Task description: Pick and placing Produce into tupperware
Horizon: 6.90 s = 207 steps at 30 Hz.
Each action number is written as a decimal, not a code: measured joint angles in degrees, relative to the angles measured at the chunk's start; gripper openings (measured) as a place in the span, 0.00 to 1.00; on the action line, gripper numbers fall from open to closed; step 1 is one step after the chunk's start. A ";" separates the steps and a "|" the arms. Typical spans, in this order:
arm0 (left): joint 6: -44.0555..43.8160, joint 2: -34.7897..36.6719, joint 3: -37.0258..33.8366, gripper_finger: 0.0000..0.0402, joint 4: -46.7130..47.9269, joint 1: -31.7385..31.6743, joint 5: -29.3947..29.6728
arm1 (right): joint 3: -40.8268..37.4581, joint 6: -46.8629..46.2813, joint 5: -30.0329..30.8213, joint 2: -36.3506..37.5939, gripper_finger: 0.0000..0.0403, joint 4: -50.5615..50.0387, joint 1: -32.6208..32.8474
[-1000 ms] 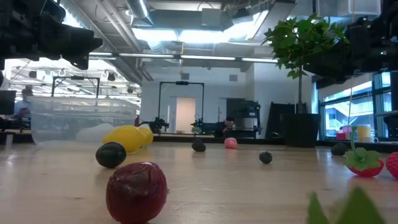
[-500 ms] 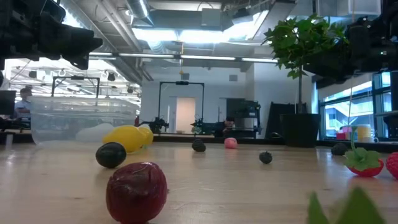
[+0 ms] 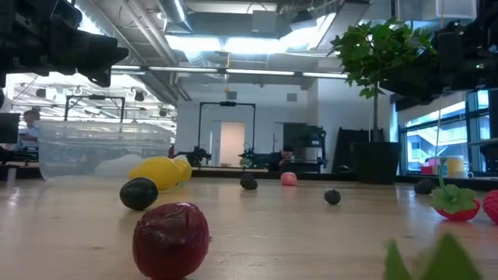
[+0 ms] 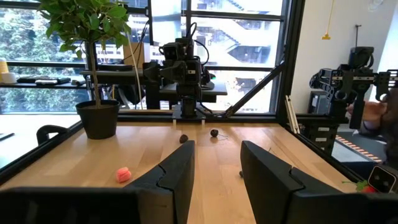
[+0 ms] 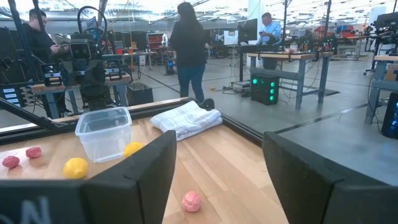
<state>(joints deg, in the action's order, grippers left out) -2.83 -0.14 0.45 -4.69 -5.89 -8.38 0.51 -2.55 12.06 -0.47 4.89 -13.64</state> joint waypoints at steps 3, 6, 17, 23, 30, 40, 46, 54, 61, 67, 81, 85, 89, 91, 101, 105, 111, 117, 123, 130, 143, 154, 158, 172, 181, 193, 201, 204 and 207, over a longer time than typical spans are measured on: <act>0.00 0.00 0.02 0.31 -0.02 0.02 0.00 | 0.00 0.01 0.01 -0.01 0.60 0.00 0.02; 0.00 0.00 0.02 0.31 -0.01 0.01 0.00 | 0.00 -0.01 -0.01 0.00 0.60 0.00 0.02; 0.22 0.00 0.01 0.31 -0.02 0.02 3.37 | 0.00 -0.13 -0.01 0.00 0.60 0.02 -0.01; 5.83 0.00 0.01 0.31 -0.02 0.01 3.43 | 0.00 -1.06 -0.02 -0.01 0.60 -0.33 0.00; 9.83 0.00 0.02 0.31 -0.02 0.02 3.45 | 0.00 -4.67 -0.03 0.00 0.60 -0.50 0.01; 13.81 0.00 0.02 0.31 -0.07 0.02 3.53 | 0.00 -4.79 -0.06 -0.02 0.60 -2.15 0.02; 16.45 0.00 0.02 0.31 -0.48 0.02 4.61 | 0.00 -7.74 -1.62 -0.13 0.60 -2.36 0.04; 12.39 0.00 0.02 0.32 -0.59 0.02 4.74 | 0.00 -7.83 -1.62 -0.13 0.60 -2.32 0.02; 12.41 0.00 0.00 0.52 -0.55 0.02 4.87 | 0.00 -9.80 -1.64 -0.15 0.60 -2.31 0.02; 9.34 0.00 0.01 0.62 -0.30 0.04 4.78 | -0.01 -5.30 -3.57 -0.17 0.60 -0.76 0.02; 11.37 0.00 0.02 0.62 -0.68 0.02 4.79 | 13.19 7.22 -7.26 -20.52 0.60 2.59 0.02; 11.39 0.00 0.02 0.61 -0.68 0.02 4.79 | 21.64 7.59 -7.22 -35.67 0.60 2.63 0.02; 11.41 0.00 0.02 0.60 -0.68 0.02 4.79 | 29.60 7.56 -7.22 -50.47 0.60 1.72 0.00; 11.41 0.00 0.02 0.60 -0.66 0.02 4.81 | 33.29 7.51 -7.22 -57.21 0.60 1.15 0.02; 10.84 0.00 0.00 0.60 0.02 0.00 6.56 | 40.85 4.28 -7.22 -80.90 0.60 -0.52 0.02; 10.44 0.00 0.01 0.60 0.29 0.00 6.58 | 40.92 2.76 -7.25 -85.15 0.60 0.54 0.10; 9.65 0.00 0.01 0.60 0.18 0.00 6.79 | 40.94 1.10 -9.38 -87.65 0.60 2.70 0.78; 7.83 0.00 0.01 0.60 -0.45 0.00 6.84 | 40.96 1.16 -9.74 -88.25 0.60 7.32 3.65; 7.85 0.00 0.02 0.60 -1.77 0.00 6.82 | 40.96 1.27 -9.82 -88.26 0.60 10.31 7.22; 7.55 -0.45 1.85 0.60 -4.67 0.03 2.50 | 40.98 1.20 -9.80 -88.26 0.60 11.77 8.34; 13.96 -14.03 12.69 0.60 -2.99 3.35 -9.33 | 40.98 1.13 -9.78 -88.26 0.60 12.92 8.34; 19.46 -33.64 27.27 0.60 15.53 13.91 -2.76 | 40.96 1.09 -9.78 -88.26 0.60 13.79 8.34; 11.38 -38.80 31.03 0.60 27.45 18.69 0.30 | 40.96 1.29 -9.75 -88.26 0.60 13.77 8.31; 2.13 -48.33 31.45 0.55 29.54 30.51 4.84 | 40.94 1.36 -9.75 -88.26 0.60 13.53 8.26; -1.73 -53.53 31.45 0.51 29.61 34.49 4.79 | 40.94 0.87 -9.75 -88.26 0.60 13.49 8.26; -13.35 -62.69 31.50 0.51 36.11 43.02 6.36 | 40.94 -1.68 -9.75 -88.26 0.60 13.53 8.26; -13.69 -70.65 31.50 0.51 35.54 47.15 10.51 | 40.92 -1.70 -9.73 -88.26 0.60 13.75 8.26; -14.82 -73.54 31.50 0.51 35.54 47.32 10.77 | 40.92 -1.70 -9.73 -88.26 0.60 13.75 8.26; -16.26 -75.61 31.50 0.51 35.52 47.32 10.56 | 40.92 -1.70 -9.73 -88.26 0.60 13.73 8.26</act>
<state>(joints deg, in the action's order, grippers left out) -19.10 -75.75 31.94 30.83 41.43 2.18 41.43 -4.25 2.33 -88.73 18.61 -5.39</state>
